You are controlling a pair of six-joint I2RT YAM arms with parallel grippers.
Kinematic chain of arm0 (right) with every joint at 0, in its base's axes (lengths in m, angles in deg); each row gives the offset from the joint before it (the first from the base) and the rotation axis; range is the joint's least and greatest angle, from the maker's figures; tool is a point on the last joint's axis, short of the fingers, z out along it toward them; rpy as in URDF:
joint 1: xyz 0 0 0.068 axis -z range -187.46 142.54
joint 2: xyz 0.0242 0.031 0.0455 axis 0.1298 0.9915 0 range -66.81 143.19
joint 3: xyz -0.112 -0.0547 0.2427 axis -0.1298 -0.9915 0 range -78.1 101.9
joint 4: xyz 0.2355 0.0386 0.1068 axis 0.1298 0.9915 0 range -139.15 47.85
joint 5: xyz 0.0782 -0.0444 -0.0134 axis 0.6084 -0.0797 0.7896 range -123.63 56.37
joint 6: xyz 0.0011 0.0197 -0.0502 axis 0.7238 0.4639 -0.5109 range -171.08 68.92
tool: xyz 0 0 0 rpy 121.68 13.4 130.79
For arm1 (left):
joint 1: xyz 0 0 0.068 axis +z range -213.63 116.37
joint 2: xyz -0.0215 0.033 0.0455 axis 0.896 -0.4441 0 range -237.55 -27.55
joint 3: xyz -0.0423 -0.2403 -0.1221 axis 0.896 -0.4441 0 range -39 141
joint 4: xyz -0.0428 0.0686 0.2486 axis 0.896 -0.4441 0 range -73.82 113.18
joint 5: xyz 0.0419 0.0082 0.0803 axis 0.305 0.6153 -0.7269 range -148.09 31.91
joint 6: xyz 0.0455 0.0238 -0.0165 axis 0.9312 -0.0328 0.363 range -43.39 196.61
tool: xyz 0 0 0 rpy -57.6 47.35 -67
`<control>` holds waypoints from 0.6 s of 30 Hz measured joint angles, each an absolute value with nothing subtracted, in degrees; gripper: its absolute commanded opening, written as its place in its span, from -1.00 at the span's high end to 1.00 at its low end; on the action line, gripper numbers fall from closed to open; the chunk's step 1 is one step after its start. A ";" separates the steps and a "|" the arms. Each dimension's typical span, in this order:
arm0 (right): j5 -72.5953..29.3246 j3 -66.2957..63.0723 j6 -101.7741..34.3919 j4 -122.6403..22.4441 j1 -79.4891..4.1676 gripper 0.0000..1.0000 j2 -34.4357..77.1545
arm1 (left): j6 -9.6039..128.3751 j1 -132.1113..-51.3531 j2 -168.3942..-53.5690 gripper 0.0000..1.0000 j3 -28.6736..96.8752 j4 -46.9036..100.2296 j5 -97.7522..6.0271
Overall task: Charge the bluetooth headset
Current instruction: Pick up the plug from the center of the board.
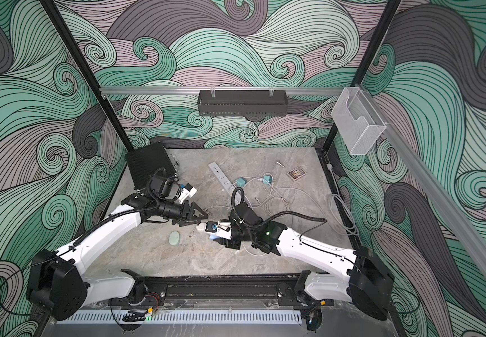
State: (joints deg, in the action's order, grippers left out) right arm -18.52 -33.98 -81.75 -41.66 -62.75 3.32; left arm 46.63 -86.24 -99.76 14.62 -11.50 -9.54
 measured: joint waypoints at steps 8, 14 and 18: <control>-18.02 -33.77 -81.95 -42.12 -59.86 0.29 3.32 | 45.95 -87.62 -99.32 -0.05 14.62 -8.85 -7.18; -16.42 -33.77 -81.07 -43.72 -58.72 0.30 3.19 | 46.65 -89.79 -99.32 0.01 14.62 -8.44 -6.61; -15.22 -33.77 -80.18 -44.96 -58.46 0.30 2.97 | 47.04 -90.44 -99.47 0.02 14.62 -8.44 -7.04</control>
State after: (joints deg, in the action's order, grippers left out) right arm -15.22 -33.77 -80.18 -44.96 -58.46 2.97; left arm 47.04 -90.44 -99.47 14.62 -8.44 -7.04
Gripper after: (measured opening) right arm 0.432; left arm 0.493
